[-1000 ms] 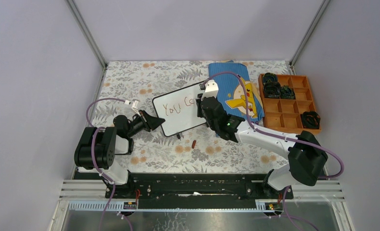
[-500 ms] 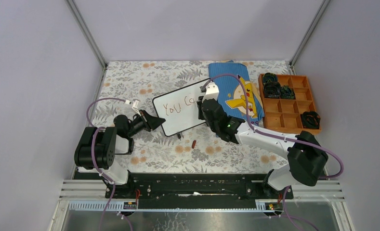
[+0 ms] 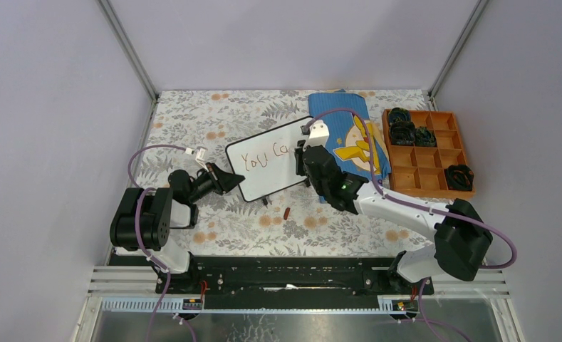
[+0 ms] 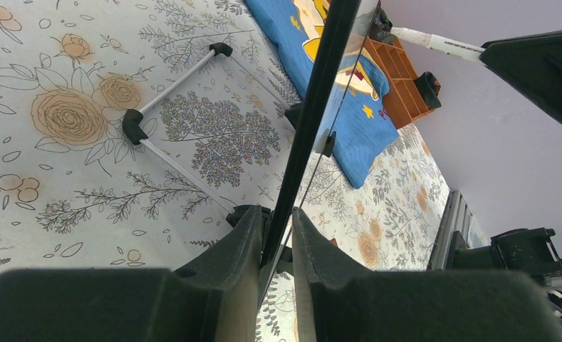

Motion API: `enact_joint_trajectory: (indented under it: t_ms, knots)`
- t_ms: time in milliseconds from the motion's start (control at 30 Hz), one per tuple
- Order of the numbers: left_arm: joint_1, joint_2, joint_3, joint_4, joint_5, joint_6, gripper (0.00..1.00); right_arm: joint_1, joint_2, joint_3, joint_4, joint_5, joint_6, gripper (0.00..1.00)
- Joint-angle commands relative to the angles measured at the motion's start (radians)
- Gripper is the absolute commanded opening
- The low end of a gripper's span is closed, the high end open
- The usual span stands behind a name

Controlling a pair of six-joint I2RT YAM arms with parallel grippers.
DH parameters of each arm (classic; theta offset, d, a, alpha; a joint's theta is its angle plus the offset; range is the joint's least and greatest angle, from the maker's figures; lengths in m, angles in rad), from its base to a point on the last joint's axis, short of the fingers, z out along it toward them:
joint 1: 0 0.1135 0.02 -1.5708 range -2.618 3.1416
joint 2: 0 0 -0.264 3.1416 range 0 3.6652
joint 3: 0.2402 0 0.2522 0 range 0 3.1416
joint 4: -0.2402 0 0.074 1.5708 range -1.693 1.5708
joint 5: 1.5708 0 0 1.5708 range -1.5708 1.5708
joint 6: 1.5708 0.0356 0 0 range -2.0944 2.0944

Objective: Write a sentence on the whiteboard

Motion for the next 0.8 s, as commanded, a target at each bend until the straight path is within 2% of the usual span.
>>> enact_joint_trajectory:
  t_ms: [0, 767]
  knots:
    - [-0.003, 0.018, 0.006, -0.042, -0.033, 0.044, 0.26, -0.014, -0.023, 0.057, 0.038, 0.020, -0.005, 0.00]
    - [-0.007, 0.018, 0.009, -0.050, -0.033, 0.047, 0.26, -0.046, -0.002, 0.050, 0.086, -0.059, 0.018, 0.00]
